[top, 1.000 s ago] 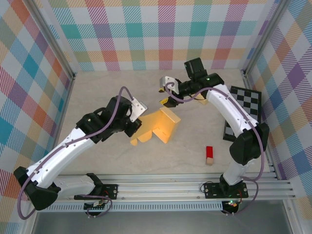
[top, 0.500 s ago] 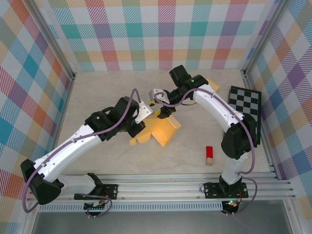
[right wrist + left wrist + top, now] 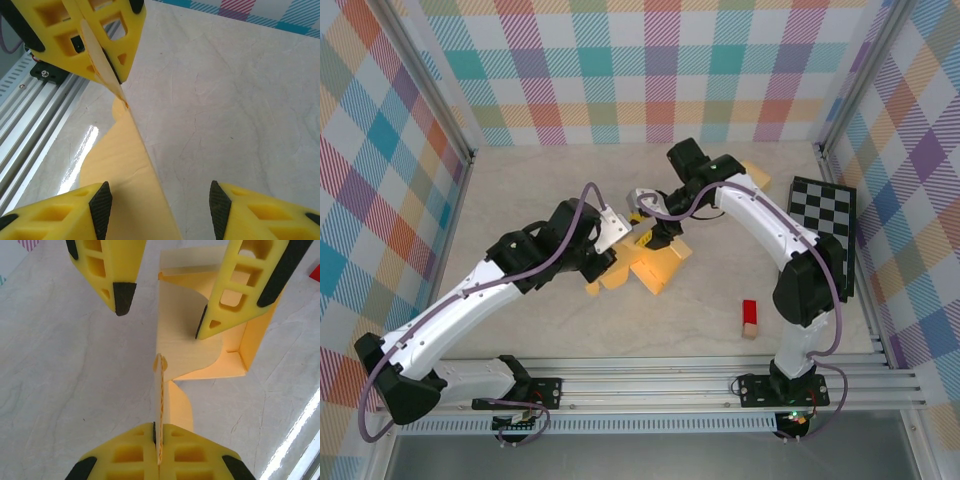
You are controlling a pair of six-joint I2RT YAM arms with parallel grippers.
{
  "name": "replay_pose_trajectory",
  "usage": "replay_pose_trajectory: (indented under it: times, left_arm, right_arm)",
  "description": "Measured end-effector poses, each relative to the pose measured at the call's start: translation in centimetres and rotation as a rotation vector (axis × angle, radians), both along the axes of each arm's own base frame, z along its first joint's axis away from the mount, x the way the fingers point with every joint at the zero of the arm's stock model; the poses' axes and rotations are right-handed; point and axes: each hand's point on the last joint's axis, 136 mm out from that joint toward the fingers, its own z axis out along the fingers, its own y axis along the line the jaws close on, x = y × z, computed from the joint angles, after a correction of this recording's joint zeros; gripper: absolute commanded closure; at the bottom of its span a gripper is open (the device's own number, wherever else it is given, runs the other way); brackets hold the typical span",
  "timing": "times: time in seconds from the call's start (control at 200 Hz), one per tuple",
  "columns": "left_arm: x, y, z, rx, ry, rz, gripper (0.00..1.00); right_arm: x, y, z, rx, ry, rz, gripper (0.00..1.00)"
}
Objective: Fold the paper box
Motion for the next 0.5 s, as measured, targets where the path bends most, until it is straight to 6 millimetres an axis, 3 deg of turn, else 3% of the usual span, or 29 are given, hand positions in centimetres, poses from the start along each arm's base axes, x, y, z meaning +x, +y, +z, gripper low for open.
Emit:
replay_pose_trajectory:
  times: [0.085, 0.255, 0.5]
  left_arm:
    - [-0.1, -0.1, 0.0, 0.000, 0.000, -0.005, 1.00]
    - [-0.5, -0.5, 0.0, 0.004, -0.001, -0.031, 1.00]
    - [-0.5, -0.6, 0.2, 0.013, -0.013, -0.039, 1.00]
  right_arm:
    - [-0.4, 0.2, -0.6, -0.013, 0.013, 0.013, 0.44]
    - [-1.1, 0.5, -1.7, -0.042, 0.044, 0.039, 0.60]
    - [-1.9, 0.3, -1.7, -0.054, 0.050, 0.068, 0.96]
